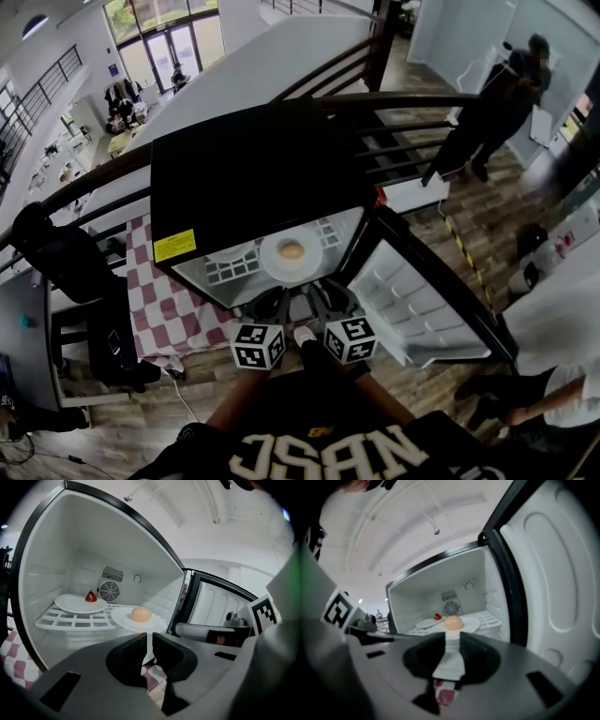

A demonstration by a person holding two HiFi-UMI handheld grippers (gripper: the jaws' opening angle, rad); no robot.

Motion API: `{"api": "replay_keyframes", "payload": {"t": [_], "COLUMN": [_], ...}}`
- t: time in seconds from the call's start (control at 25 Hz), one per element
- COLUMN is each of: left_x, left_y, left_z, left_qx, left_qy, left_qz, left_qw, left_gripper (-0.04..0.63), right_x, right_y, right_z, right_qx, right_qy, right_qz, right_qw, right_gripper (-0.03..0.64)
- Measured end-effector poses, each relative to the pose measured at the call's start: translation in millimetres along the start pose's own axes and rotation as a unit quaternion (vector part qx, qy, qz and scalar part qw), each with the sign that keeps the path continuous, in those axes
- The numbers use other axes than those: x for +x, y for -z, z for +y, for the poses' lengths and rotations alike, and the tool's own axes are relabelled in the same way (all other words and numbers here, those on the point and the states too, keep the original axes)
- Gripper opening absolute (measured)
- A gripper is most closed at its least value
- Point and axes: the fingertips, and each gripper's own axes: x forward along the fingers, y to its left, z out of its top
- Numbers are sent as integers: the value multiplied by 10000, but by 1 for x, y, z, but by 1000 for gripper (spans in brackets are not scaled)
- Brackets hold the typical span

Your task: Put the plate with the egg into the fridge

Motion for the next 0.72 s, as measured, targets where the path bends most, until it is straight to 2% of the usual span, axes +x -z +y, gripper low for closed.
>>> {"api": "replay_keyframes", "payload": {"t": [0.2, 0.72], "left_x": [5, 12], "left_y": [3, -3], "left_z": [11, 27], "left_qx": [5, -37], "left_qy": [-224, -446], "left_qz": [86, 92], "left_qw": [9997, 9990], "left_gripper": [25, 21], "right_x": [9, 24], "right_y": [7, 12], "right_z": [5, 15], "right_qx": [-154, -299], "right_qy": [-68, -215], "right_qz": [156, 370], "right_qw": [9997, 9986], "right_gripper": [57, 43]}}
